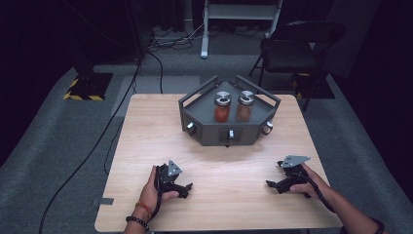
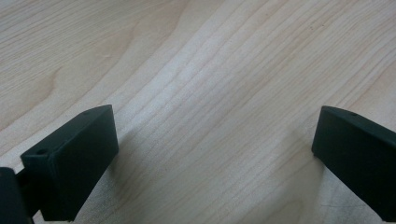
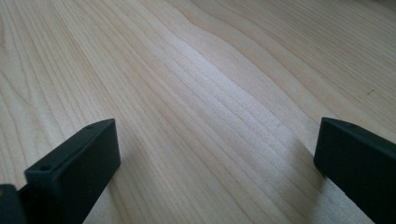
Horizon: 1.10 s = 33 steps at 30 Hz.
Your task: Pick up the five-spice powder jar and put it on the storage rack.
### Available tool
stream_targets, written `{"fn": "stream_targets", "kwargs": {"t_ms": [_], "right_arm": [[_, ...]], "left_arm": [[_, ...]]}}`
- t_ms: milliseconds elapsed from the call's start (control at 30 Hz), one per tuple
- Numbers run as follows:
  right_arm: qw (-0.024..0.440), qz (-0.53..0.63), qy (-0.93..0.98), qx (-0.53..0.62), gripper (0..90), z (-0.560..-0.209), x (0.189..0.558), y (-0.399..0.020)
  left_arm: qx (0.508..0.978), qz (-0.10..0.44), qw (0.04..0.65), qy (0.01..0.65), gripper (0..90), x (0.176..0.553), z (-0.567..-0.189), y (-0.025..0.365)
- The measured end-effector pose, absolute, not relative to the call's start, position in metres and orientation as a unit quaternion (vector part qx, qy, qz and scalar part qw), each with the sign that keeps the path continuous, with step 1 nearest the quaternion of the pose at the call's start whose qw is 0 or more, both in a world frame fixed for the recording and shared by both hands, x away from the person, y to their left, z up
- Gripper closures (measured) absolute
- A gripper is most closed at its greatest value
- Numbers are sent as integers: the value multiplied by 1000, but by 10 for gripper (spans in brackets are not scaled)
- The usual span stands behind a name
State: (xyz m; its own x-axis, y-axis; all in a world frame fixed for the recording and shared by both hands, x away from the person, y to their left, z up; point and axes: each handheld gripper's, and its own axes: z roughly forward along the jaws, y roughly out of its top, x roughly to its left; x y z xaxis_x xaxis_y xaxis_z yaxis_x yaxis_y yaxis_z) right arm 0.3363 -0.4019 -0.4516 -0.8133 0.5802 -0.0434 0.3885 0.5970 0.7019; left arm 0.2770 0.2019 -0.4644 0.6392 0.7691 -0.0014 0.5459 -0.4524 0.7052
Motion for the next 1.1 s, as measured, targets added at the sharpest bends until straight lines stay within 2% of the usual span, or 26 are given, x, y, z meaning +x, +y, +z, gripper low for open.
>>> {"fn": "stream_targets", "kwargs": {"t_ms": [1100], "right_arm": [[140, 360, 879, 281, 0, -454, 333, -402]], "left_arm": [[836, 162, 346, 393, 3, 277, -465, 201]]}}
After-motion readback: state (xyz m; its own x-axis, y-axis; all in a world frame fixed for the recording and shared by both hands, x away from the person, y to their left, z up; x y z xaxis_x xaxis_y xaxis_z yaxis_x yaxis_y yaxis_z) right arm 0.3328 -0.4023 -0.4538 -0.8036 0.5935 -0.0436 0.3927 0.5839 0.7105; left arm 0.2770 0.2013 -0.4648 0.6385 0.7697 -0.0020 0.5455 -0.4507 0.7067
